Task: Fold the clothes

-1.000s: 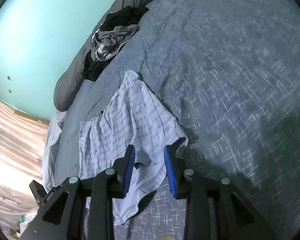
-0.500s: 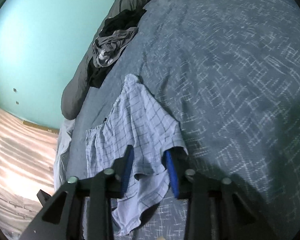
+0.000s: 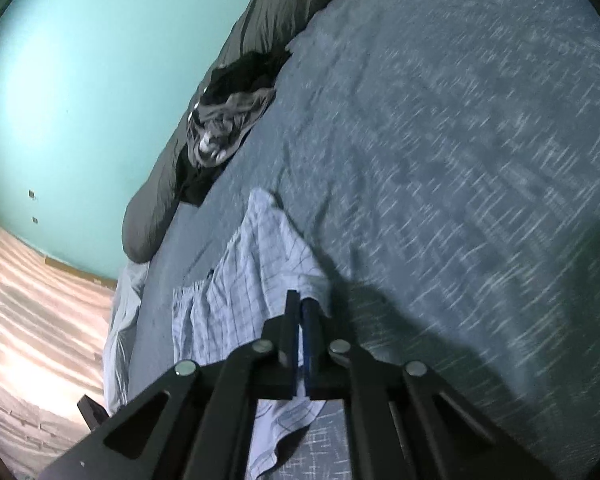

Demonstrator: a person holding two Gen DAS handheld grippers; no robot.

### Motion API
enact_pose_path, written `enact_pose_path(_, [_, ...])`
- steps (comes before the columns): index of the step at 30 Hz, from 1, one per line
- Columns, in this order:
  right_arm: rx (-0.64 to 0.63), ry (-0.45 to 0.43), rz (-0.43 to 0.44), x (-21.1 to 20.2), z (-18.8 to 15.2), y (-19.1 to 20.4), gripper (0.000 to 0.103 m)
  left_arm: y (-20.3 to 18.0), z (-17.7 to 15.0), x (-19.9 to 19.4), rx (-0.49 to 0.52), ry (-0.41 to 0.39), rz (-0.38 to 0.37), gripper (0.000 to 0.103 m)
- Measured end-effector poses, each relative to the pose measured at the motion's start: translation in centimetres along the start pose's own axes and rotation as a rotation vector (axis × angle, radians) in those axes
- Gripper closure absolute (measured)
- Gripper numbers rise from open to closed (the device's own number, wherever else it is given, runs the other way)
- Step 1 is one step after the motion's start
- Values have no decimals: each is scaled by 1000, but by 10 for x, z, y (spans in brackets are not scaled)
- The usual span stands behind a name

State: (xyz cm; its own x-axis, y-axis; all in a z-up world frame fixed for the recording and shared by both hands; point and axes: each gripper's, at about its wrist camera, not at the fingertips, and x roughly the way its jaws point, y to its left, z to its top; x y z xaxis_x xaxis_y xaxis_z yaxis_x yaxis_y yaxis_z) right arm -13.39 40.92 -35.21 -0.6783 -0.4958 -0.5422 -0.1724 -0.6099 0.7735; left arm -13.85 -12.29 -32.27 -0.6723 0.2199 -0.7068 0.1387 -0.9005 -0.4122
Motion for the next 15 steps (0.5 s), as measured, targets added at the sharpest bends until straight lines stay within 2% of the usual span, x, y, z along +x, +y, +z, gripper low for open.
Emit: enact_pose_path(15, [105,-94,-30,-18,8,-27,102,6,1,0,-17,2,16,39])
